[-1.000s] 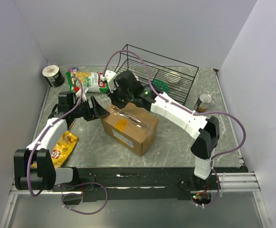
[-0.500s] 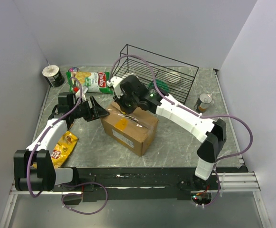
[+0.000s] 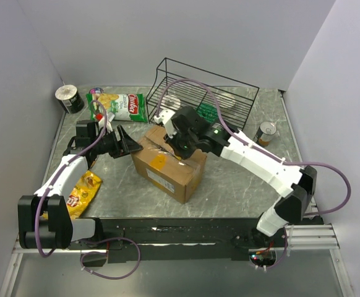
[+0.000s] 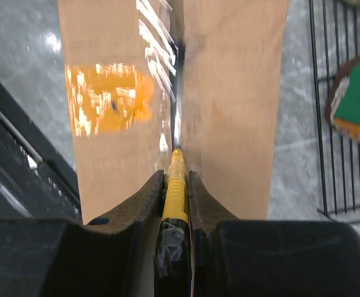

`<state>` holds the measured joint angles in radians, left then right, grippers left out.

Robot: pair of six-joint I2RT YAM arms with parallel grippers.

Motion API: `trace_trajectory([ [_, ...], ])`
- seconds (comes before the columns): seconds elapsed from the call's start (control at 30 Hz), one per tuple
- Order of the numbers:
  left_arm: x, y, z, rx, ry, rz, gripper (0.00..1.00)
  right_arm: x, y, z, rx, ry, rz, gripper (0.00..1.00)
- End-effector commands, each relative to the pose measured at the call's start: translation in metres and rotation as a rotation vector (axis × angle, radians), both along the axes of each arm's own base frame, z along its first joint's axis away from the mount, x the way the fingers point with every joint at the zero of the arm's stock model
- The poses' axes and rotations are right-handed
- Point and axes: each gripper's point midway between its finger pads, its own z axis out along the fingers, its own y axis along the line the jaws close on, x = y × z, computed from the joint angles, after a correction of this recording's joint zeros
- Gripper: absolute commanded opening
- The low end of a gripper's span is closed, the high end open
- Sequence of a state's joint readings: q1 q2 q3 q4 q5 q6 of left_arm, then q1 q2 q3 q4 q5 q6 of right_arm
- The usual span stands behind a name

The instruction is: Unpack the express box

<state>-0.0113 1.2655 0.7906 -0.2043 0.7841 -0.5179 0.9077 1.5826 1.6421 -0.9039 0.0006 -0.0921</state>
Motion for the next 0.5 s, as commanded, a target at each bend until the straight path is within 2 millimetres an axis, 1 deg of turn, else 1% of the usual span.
trace_trajectory([
  [0.0, 0.008, 0.021, -0.027, 0.106, 0.047, 0.117, 0.72, -0.021, -0.034, 0.009, -0.039, 0.013, -0.033, 0.00],
  [0.17, 0.010, 0.024, -0.030, 0.130, 0.049, 0.124, 0.72, -0.035, -0.056, 0.006, -0.071, 0.049, -0.041, 0.00],
  [0.23, 0.009, 0.025, -0.032, 0.135, 0.053, 0.126, 0.72, -0.043, -0.067, 0.006, -0.087, 0.066, -0.039, 0.00],
  [0.27, 0.010, 0.025, -0.032, 0.137, 0.052, 0.128, 0.72, -0.046, -0.073, 0.003, -0.100, 0.082, -0.040, 0.00],
  [0.3, 0.010, 0.025, -0.033, 0.136, 0.056, 0.129, 0.72, -0.053, -0.077, 0.002, -0.100, 0.105, -0.026, 0.00],
  [0.33, 0.010, 0.025, -0.034, 0.138, 0.058, 0.129, 0.72, -0.056, -0.080, 0.001, -0.100, 0.119, -0.025, 0.00],
  [0.37, 0.011, 0.026, -0.035, 0.140, 0.060, 0.131, 0.72, -0.059, -0.085, -0.005, -0.111, 0.137, -0.026, 0.00],
  [0.47, 0.014, 0.024, -0.030, 0.125, 0.056, 0.126, 0.72, -0.063, -0.089, -0.008, -0.101, 0.144, -0.029, 0.00],
])
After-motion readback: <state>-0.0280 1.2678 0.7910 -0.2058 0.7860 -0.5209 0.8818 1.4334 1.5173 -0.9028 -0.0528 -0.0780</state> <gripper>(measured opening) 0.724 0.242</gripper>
